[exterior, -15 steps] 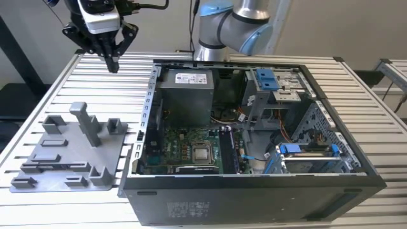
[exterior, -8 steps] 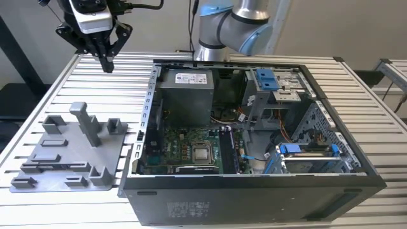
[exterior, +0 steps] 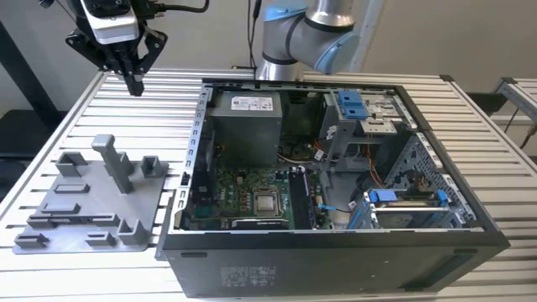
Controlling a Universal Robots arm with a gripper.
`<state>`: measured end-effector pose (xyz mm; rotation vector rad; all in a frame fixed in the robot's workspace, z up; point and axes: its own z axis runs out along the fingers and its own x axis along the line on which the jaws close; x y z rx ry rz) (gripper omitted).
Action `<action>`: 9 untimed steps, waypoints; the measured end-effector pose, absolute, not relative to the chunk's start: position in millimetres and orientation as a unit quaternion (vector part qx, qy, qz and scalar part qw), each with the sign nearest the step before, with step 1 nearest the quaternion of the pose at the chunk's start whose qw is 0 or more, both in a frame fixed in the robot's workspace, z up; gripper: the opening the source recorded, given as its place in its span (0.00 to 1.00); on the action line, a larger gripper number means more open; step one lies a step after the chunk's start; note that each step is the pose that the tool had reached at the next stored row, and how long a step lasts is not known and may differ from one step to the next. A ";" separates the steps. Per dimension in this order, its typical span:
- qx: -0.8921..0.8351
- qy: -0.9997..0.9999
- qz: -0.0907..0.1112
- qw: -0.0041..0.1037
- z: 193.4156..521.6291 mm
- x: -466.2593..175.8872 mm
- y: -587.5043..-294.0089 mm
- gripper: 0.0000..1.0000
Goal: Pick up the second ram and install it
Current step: 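Reach for the second ram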
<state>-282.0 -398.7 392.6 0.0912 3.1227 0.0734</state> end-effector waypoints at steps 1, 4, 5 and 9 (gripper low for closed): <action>0.029 0.999 0.024 0.008 392.6 -282.0 -398.7 0.11; 0.029 0.999 0.023 0.008 392.6 -282.7 -398.8 0.11; 0.029 0.999 0.023 0.008 392.6 -283.4 -398.7 0.11; 0.029 0.999 0.024 0.008 392.6 -286.9 -398.9 0.11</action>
